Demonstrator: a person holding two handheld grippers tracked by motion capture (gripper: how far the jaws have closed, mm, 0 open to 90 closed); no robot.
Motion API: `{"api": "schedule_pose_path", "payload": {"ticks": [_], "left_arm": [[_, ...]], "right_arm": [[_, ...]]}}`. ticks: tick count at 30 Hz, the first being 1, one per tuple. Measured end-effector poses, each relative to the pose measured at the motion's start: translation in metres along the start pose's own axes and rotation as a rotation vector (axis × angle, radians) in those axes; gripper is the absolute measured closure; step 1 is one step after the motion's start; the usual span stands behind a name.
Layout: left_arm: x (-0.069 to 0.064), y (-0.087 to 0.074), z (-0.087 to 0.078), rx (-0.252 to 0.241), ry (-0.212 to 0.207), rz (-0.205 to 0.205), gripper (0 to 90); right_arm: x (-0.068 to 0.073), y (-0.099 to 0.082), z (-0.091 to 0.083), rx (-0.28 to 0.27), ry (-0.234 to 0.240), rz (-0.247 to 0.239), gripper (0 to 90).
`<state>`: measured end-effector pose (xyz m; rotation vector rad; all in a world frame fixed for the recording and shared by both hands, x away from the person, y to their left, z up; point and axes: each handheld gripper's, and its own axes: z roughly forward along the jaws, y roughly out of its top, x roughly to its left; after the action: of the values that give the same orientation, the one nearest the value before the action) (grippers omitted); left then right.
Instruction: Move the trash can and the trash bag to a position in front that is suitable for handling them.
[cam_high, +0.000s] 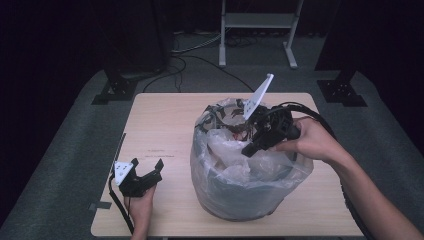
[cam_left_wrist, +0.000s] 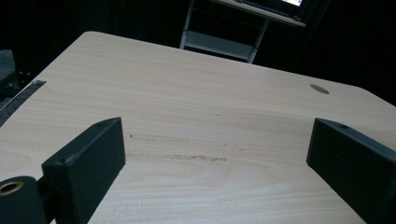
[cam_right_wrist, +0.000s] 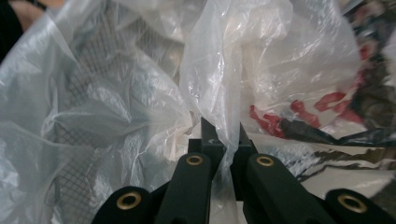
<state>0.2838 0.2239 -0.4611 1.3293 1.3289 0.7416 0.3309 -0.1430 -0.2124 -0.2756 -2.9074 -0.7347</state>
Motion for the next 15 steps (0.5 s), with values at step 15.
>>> {"api": "schedule_pose_path", "payload": {"ticks": [15], "left_arm": [[0.001,0.000,0.000,0.000,0.003,-0.006,3.4]], "right_arm": [[0.007,0.003,0.015,0.095,0.050,-0.044,78.4]]}}
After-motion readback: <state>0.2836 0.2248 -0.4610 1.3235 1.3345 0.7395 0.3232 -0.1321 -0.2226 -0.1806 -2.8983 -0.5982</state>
